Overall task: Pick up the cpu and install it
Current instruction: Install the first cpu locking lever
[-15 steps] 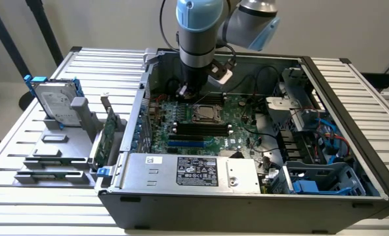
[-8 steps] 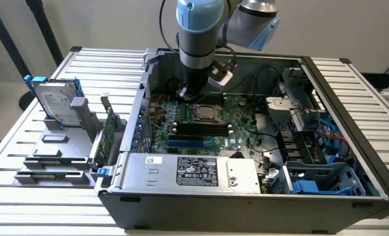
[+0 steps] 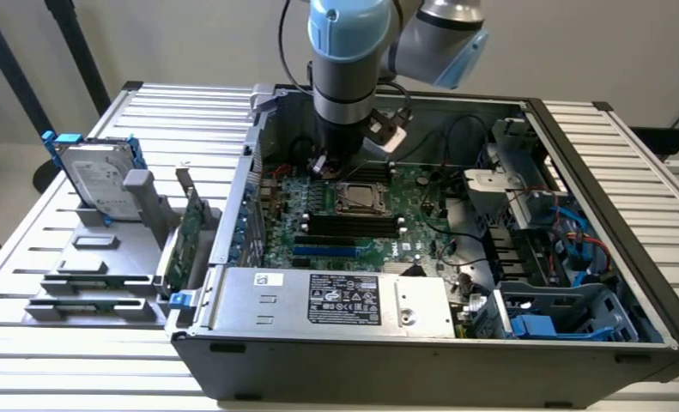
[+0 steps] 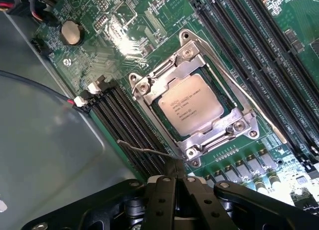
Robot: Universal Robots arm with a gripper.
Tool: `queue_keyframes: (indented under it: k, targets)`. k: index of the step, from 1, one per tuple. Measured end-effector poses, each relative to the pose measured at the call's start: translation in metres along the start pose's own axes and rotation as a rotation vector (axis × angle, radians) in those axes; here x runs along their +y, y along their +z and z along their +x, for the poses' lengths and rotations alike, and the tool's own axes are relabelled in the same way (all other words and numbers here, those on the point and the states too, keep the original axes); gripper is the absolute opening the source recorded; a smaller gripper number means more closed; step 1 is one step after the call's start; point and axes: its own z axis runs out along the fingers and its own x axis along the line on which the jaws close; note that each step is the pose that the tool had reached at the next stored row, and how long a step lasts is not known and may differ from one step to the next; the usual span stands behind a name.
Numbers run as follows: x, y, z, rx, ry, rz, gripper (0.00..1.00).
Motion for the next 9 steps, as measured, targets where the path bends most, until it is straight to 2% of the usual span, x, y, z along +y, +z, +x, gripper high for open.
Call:
queue_keyframes:
  k: [9]
  targets:
    - [-0.0018,0.0076,0.0021,-0.0069,-0.014,0.0004,0.11]
